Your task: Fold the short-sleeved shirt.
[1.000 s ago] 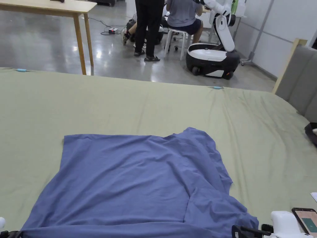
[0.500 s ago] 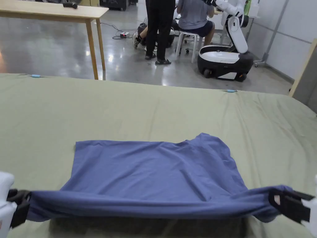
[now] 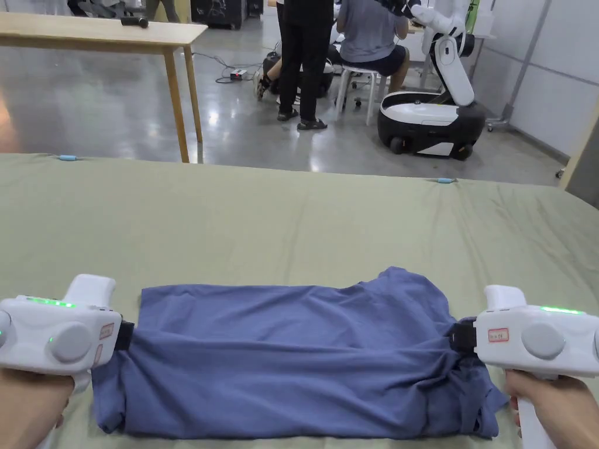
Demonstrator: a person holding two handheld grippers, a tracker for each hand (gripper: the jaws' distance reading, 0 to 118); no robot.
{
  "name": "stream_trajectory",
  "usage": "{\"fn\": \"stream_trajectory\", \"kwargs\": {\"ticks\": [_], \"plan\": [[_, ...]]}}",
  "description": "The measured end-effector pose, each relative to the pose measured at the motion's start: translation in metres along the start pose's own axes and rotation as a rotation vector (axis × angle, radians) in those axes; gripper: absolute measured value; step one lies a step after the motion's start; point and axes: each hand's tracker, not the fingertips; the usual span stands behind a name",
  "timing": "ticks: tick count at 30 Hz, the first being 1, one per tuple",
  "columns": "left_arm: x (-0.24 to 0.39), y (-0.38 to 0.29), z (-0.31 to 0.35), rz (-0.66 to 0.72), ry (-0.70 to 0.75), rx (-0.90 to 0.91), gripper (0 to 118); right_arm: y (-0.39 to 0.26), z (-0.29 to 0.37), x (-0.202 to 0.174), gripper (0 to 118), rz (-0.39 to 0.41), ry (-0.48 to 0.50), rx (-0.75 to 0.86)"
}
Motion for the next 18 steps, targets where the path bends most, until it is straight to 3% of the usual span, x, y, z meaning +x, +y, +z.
{"fn": "stream_trajectory", "kwargs": {"ticks": [1, 2, 3, 4, 8, 10, 11, 12, 13, 14, 15, 16, 18], "plan": [[0.001, -0.004, 0.01, 0.004, -0.008, 0.035, 66, -0.004, 0.006, 0.001, 42, 0.001, 0.0, 0.008], [0.001, -0.009, 0.023, 0.004, -0.03, 0.064, 111, -0.009, 0.017, -0.001, 83, 0.012, -0.019, 0.038], [0.001, -0.016, 0.043, 0.004, -0.049, 0.132, 116, -0.016, 0.033, -0.003, 105, 0.033, -0.029, 0.095], [0.002, -0.022, 0.063, 0.007, -0.055, 0.198, 113, -0.025, 0.055, -0.006, 113, 0.054, -0.011, 0.191], [0.005, -0.064, 0.145, -0.012, -0.033, 0.411, 114, -0.077, 0.144, -0.025, 113, 0.134, 0.089, 0.537], [0.006, -0.085, 0.172, -0.047, 0.022, 0.427, 114, -0.101, 0.173, -0.033, 113, 0.154, 0.073, 0.614], [0.006, -0.096, 0.183, -0.044, 0.022, 0.426, 112, -0.11, 0.183, -0.036, 109, 0.155, 0.052, 0.615], [0.005, -0.106, 0.191, -0.039, 0.01, 0.416, 107, -0.116, 0.188, -0.039, 92, 0.15, 0.058, 0.591], [0.0, -0.111, 0.193, -0.025, 0.009, 0.402, 90, -0.122, 0.194, -0.039, 54, 0.147, 0.066, 0.589], [-0.003, -0.118, 0.195, -0.007, -0.007, 0.369, 43, -0.128, 0.197, -0.041, 9, 0.143, 0.066, 0.584], [-0.006, -0.123, 0.194, 0.015, -0.023, 0.327, 7, -0.133, 0.197, -0.043, 7, 0.148, 0.032, 0.56], [-0.01, -0.129, 0.19, 0.026, -0.037, 0.299, 0, -0.134, 0.195, -0.044, 7, 0.155, 0.032, 0.546], [-0.019, -0.136, 0.173, 0.032, -0.047, 0.23, 0, -0.142, 0.194, -0.042, 7, 0.145, 0.074, 0.51]]}}
